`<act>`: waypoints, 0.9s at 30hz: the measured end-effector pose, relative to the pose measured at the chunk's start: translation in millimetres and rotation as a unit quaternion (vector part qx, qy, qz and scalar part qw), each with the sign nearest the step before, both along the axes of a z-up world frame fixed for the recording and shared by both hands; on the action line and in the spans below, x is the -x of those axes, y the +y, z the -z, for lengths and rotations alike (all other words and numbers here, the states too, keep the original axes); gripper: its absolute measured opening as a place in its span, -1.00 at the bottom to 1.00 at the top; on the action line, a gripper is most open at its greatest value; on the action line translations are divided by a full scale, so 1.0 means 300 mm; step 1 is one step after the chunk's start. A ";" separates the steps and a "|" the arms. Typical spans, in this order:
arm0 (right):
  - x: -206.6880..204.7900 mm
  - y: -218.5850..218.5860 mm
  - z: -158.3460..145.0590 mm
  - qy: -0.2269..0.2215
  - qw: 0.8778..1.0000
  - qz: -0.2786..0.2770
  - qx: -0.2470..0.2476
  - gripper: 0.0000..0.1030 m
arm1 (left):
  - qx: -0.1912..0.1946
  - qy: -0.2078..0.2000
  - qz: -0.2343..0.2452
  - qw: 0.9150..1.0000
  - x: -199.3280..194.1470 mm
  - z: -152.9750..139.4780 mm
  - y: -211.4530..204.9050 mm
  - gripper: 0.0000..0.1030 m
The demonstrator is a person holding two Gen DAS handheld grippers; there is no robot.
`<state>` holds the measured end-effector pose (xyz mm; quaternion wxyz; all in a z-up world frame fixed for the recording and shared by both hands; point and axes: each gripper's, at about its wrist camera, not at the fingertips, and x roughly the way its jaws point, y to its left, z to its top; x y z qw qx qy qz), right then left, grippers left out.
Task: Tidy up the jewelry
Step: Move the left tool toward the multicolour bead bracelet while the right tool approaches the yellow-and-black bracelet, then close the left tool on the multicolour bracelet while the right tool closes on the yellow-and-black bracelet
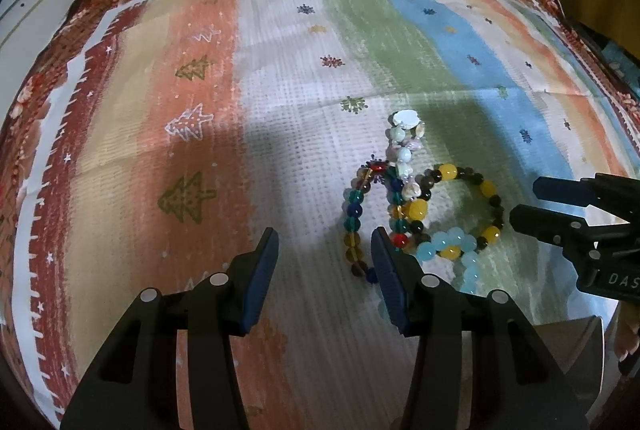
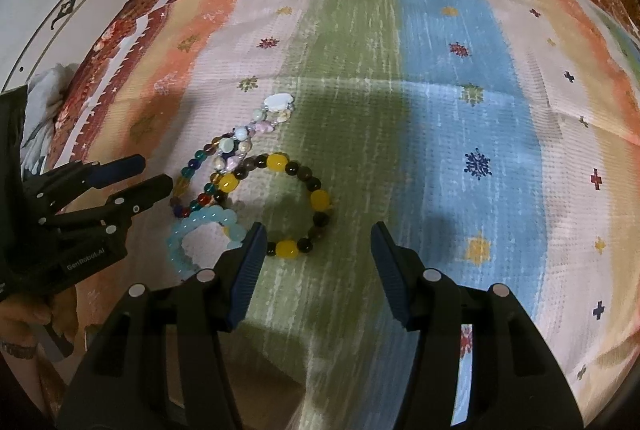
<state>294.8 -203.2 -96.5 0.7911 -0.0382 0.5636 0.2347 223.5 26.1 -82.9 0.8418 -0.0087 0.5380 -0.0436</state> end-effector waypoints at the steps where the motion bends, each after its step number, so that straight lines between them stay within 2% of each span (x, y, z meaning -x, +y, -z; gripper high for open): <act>1: -0.004 0.001 0.004 0.002 1.000 0.000 0.000 0.07 | 0.000 0.001 0.000 1.000 -0.005 0.004 0.000 -0.06; 13: -0.061 0.033 0.063 0.016 1.000 -0.003 0.017 0.07 | -0.011 0.014 0.005 1.000 -0.063 0.058 -0.014 -0.05; 22: -0.087 0.062 0.087 0.012 0.999 -0.014 0.035 0.09 | -0.023 0.008 0.014 1.000 -0.084 0.077 -0.020 -0.02; 27: -0.076 0.084 0.095 0.000 0.998 -0.031 0.058 0.06 | -0.032 0.004 0.027 0.999 -0.084 0.083 -0.028 -0.08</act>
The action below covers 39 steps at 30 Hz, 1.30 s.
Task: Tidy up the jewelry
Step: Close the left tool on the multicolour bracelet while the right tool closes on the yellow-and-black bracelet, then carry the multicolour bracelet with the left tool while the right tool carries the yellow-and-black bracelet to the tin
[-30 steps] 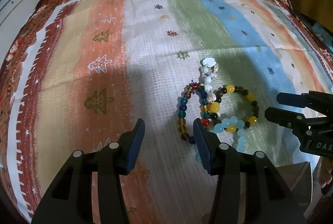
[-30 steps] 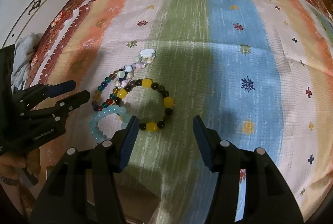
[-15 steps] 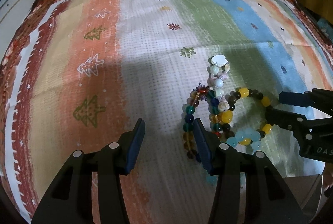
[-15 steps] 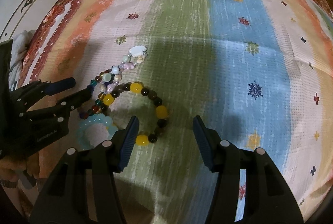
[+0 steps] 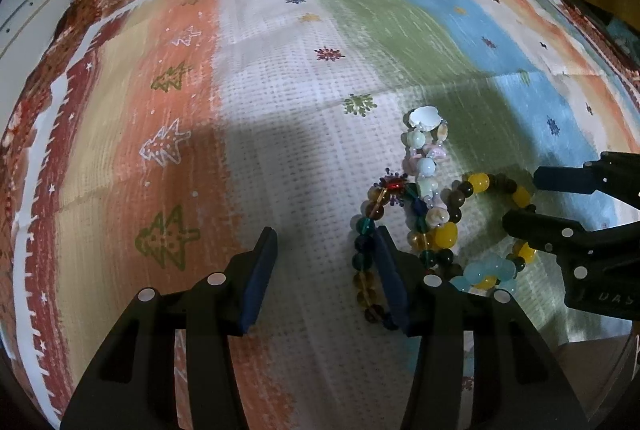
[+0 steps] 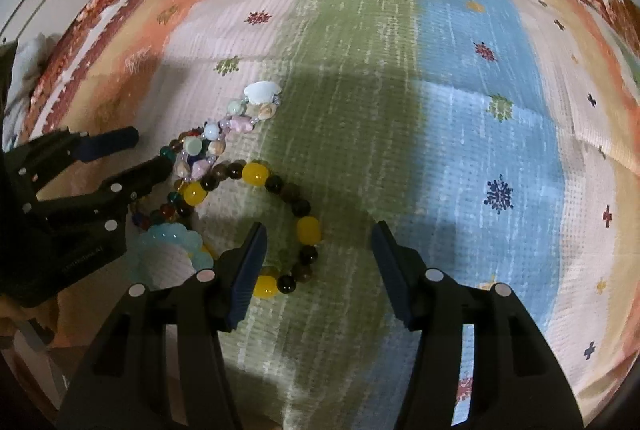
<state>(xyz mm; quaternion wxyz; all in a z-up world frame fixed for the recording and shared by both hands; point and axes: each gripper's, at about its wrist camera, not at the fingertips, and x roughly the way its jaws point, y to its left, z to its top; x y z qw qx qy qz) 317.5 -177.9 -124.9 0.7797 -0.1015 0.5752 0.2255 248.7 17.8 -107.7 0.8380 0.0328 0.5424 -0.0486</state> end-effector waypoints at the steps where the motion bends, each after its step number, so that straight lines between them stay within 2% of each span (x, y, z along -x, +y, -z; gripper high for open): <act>1: 0.001 0.002 0.003 -0.002 1.000 -0.002 0.005 0.01 | 0.000 0.001 0.001 1.000 -0.001 0.000 0.000 -0.15; 3: 0.004 0.003 0.005 -0.008 1.000 -0.004 0.018 -0.19 | -0.006 0.003 0.005 1.000 -0.001 0.000 -0.004 -0.56; 4: 0.004 0.001 0.005 -0.009 1.000 -0.006 0.017 -0.52 | -0.008 0.005 0.007 1.000 0.000 0.001 -0.005 -0.68; 5: 0.004 -0.001 0.005 -0.005 1.000 -0.007 0.012 -0.74 | -0.008 0.007 0.008 1.000 0.001 0.000 -0.003 -0.82; 13: 0.015 -0.004 -0.013 -0.008 1.000 -0.014 0.007 -0.75 | 0.019 0.006 -0.008 1.000 0.016 -0.023 0.023 -0.82; 22: 0.057 -0.013 -0.122 -0.045 0.999 -0.015 -0.013 -0.75 | 0.048 -0.024 -0.019 0.998 0.058 -0.129 0.044 -0.82; 39: 0.135 -0.051 -0.235 -0.075 0.996 -0.013 -0.038 -0.75 | 0.070 -0.053 -0.010 0.996 0.146 -0.234 0.022 -0.82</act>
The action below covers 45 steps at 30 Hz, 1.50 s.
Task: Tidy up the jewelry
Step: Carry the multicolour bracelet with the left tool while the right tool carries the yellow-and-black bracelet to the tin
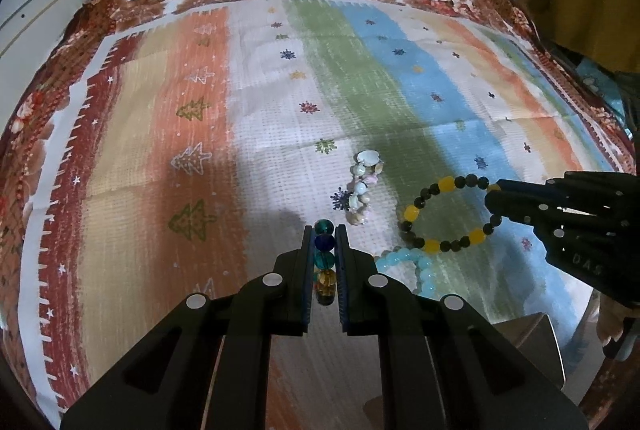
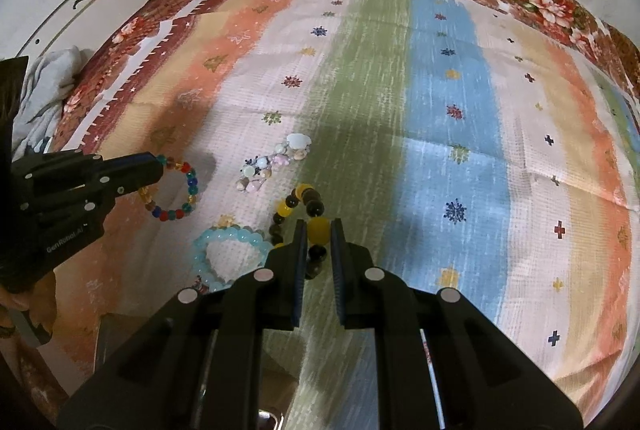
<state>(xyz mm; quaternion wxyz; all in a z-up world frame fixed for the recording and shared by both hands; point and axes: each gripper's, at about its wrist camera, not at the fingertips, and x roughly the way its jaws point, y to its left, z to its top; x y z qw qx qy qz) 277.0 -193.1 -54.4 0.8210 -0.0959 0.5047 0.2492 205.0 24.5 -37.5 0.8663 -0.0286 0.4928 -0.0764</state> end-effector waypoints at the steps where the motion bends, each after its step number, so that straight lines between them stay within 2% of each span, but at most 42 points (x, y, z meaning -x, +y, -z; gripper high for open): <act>1: 0.006 -0.002 -0.001 0.000 1.000 0.000 0.000 -0.75 | 0.000 0.000 0.000 1.000 0.003 -0.001 0.000 -0.82; 22: 0.102 -0.022 -0.099 -0.024 0.999 -0.007 -0.027 -0.75 | 0.024 -0.029 0.003 0.999 0.095 -0.096 -0.001 -0.82; 45: 0.238 -0.044 -0.219 -0.061 0.996 -0.028 -0.061 -0.75 | 0.047 -0.067 0.040 0.996 0.258 -0.199 -0.047 -0.82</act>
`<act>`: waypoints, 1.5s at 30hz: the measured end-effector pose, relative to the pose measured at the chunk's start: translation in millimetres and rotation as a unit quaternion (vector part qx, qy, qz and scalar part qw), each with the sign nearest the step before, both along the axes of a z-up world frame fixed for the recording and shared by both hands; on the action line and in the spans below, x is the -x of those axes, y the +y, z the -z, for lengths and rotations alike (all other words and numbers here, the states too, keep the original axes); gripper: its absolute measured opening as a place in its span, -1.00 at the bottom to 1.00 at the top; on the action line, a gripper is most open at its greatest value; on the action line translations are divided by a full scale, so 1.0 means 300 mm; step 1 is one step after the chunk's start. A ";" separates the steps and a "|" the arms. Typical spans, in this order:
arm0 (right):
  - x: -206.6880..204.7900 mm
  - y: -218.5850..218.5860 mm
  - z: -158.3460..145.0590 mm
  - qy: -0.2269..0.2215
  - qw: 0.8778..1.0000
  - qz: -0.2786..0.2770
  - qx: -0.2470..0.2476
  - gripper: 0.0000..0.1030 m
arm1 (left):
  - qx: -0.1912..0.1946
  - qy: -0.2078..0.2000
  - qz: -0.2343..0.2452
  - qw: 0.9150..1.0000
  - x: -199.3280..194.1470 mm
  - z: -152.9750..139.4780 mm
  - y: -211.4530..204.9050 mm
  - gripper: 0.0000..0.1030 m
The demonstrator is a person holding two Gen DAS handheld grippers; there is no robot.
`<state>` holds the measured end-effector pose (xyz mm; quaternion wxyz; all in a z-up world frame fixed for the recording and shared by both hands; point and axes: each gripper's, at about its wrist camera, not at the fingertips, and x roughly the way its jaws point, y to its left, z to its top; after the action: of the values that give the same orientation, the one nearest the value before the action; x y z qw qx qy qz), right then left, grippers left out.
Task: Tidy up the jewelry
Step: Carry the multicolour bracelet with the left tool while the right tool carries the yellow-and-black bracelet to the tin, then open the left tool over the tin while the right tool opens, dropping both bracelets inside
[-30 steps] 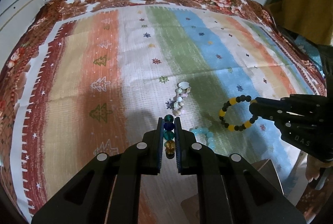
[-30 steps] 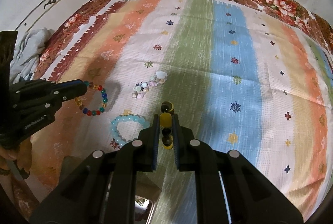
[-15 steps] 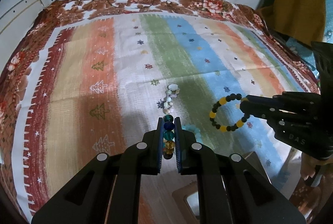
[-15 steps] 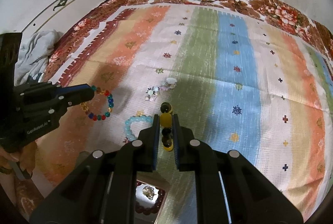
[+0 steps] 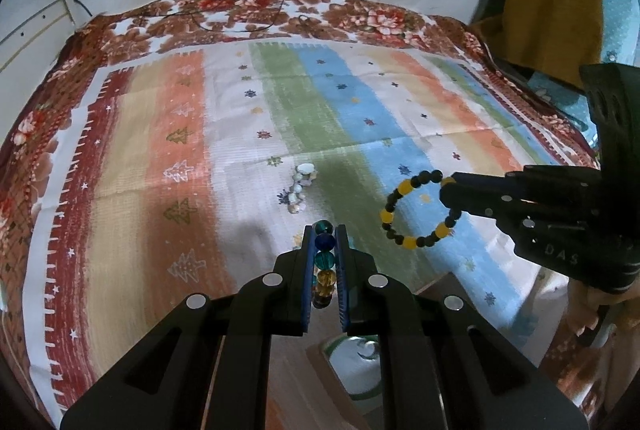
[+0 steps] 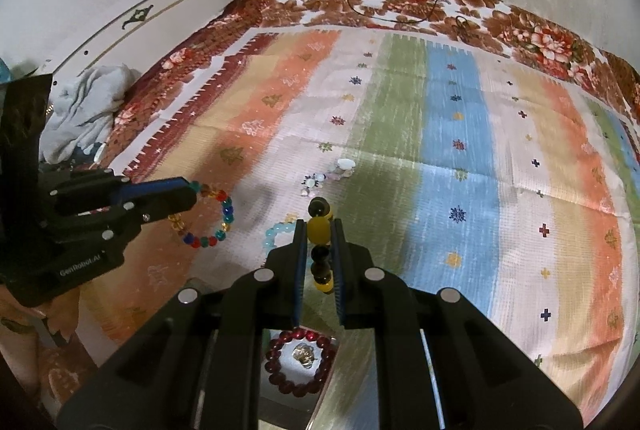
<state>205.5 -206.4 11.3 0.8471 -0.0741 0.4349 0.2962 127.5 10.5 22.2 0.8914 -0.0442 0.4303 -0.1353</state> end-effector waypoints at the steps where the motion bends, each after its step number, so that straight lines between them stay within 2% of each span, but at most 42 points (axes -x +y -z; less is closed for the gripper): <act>1: 0.006 -0.002 -0.004 -0.001 1.000 -0.001 -0.002 -0.75 | 0.001 -0.001 0.003 1.000 0.009 -0.003 -0.004 -0.82; 21: 0.198 -0.092 -0.071 -0.020 0.999 -0.007 -0.050 -0.75 | -0.001 -0.018 0.050 0.999 0.192 -0.010 -0.089 -0.82; 32: 0.266 -0.112 -0.038 -0.004 0.998 -0.021 -0.052 -0.75 | -0.003 -0.012 0.064 0.998 0.243 0.010 -0.118 -0.82; 33: 0.270 -0.106 -0.028 0.003 0.998 -0.029 -0.049 -0.75 | -0.002 -0.008 0.068 0.998 0.246 0.017 -0.124 -0.80; 34: 0.273 -0.099 -0.016 0.008 0.998 -0.034 -0.045 -0.70 | -0.003 -0.006 0.070 0.997 0.248 0.021 -0.128 -0.62; 36: 0.269 -0.102 -0.001 0.016 0.998 -0.026 -0.047 -0.39 | -0.017 -0.007 0.065 0.998 0.251 0.031 -0.137 -0.29; 37: 0.268 -0.103 0.003 0.019 0.998 -0.029 -0.049 -0.22 | -0.028 -0.009 0.066 0.997 0.252 0.034 -0.144 -0.29; 45: 0.236 -0.101 0.041 0.022 0.999 -0.017 -0.030 -0.19 | -0.039 -0.004 0.037 0.999 0.220 0.049 -0.098 -0.20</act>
<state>134.6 -236.7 -1.1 0.8341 -0.0496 0.4426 0.3255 61.5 -19.1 7.4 0.8886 0.0076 0.4329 -0.1516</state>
